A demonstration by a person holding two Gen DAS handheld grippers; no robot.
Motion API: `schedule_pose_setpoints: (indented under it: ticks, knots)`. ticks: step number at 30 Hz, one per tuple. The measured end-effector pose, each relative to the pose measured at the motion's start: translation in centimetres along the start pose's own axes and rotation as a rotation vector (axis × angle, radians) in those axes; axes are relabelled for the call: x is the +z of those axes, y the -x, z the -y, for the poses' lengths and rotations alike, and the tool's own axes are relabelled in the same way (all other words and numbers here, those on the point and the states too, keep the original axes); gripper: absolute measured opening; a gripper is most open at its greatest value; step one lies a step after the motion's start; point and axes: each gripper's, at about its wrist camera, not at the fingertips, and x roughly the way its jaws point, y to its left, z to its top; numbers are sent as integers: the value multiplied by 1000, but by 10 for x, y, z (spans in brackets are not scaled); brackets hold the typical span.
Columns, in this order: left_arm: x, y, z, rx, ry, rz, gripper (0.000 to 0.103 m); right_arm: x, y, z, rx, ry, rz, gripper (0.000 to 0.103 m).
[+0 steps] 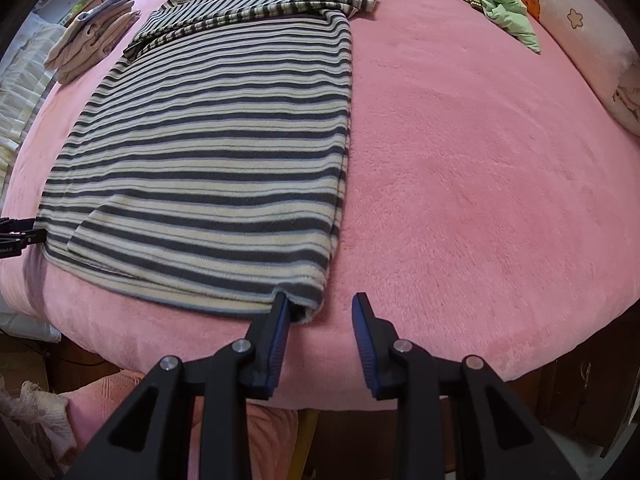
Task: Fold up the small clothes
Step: 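Place both tools at the hem corners and close them on the hem, then lift the gripped hem off the bed with both tools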
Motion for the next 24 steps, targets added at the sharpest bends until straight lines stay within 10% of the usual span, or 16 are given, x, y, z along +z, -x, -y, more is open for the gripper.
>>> schedule_pose_setpoints:
  ticks: [16,19,24]
  knots:
    - [-13,-5,-39,-72,74,-7,43,6,-7,-8,-2,9,10,20]
    - [-12,-6,-37,-117,82,-10,11,7,-9,-11,-7,10,3,10]
    - [-22,-2,-42,-142,95,-18,10,3,-5,-8,-25,-6,6,7]
